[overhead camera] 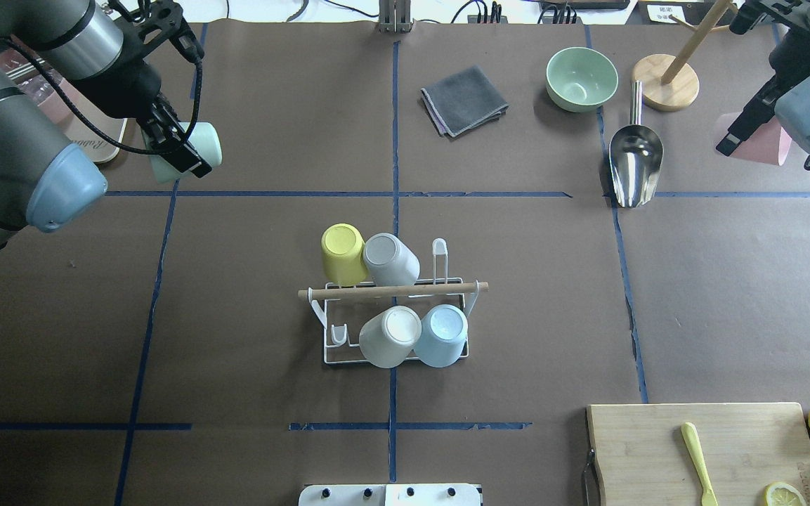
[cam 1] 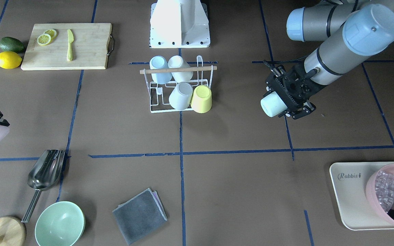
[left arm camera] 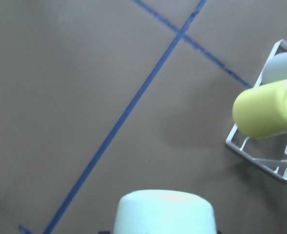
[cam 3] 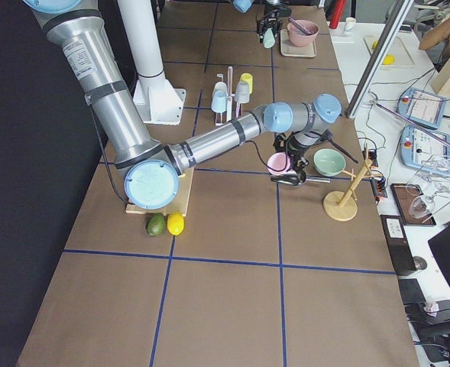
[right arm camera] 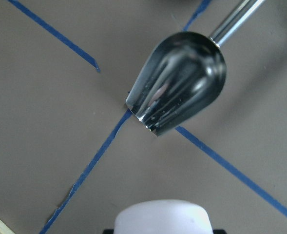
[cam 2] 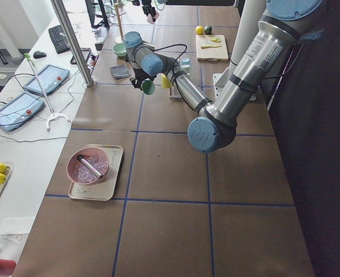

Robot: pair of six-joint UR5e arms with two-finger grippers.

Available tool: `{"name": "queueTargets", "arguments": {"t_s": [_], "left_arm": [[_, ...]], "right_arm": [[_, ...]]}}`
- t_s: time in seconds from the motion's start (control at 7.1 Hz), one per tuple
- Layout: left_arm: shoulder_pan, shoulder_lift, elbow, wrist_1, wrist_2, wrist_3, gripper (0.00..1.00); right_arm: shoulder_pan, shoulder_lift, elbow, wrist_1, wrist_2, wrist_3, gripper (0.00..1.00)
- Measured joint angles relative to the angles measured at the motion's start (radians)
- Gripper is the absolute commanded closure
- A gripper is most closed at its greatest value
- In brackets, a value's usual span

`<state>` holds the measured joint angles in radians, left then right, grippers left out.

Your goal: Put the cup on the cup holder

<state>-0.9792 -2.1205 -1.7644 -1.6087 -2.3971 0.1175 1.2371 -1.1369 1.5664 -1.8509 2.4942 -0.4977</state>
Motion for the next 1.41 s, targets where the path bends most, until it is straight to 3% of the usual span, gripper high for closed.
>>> {"name": "queueTargets", "arguments": {"t_s": [0.42, 0.7, 0.99, 1.41], "left_arm": [[0.017, 0.052, -0.025, -0.412, 0.001, -0.033, 0.96], [0.042, 0.069, -0.019, -0.718, 0.030, -0.140, 0.96], [0.123, 0.118, -0.064, -0.941, 0.238, -0.189, 0.96], [0.421, 0.274, -0.177, -1.228, 0.658, -0.196, 0.96]], "right_arm": [[-0.026, 0.005, -0.016, 0.284, 0.036, -0.053, 1.00], [-0.031, 0.005, -0.017, 0.535, 0.094, 0.074, 1.00], [-0.032, 0.000, -0.021, 0.908, 0.128, 0.371, 1.00], [-0.040, -0.004, -0.017, 1.434, 0.076, 0.844, 1.00]]}}
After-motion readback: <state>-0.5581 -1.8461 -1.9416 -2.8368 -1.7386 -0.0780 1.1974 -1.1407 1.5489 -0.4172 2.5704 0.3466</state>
